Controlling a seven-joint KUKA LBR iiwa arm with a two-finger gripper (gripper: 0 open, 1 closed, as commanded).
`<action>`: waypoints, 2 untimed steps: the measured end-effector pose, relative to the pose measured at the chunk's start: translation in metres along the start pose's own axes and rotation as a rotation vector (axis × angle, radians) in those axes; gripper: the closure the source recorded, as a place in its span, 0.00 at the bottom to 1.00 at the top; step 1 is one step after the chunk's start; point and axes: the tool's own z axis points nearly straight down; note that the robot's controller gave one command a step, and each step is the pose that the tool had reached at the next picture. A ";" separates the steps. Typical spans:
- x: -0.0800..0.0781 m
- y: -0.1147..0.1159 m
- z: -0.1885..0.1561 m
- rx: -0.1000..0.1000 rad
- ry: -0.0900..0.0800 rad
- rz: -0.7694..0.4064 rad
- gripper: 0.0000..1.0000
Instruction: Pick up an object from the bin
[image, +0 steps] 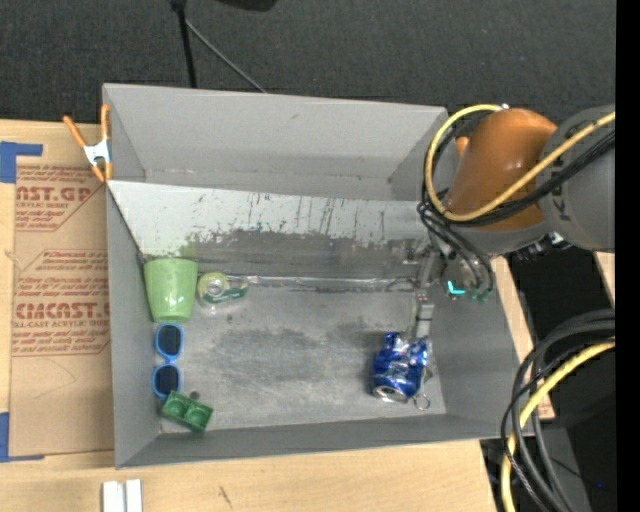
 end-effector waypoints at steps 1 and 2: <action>0.052 -0.024 0.068 0.001 0.001 -0.072 0.00; 0.092 -0.008 0.083 0.005 -0.009 -0.307 0.00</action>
Offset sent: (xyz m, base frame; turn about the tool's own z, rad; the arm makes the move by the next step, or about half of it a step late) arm -0.0495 -0.0227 -0.0647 -0.0738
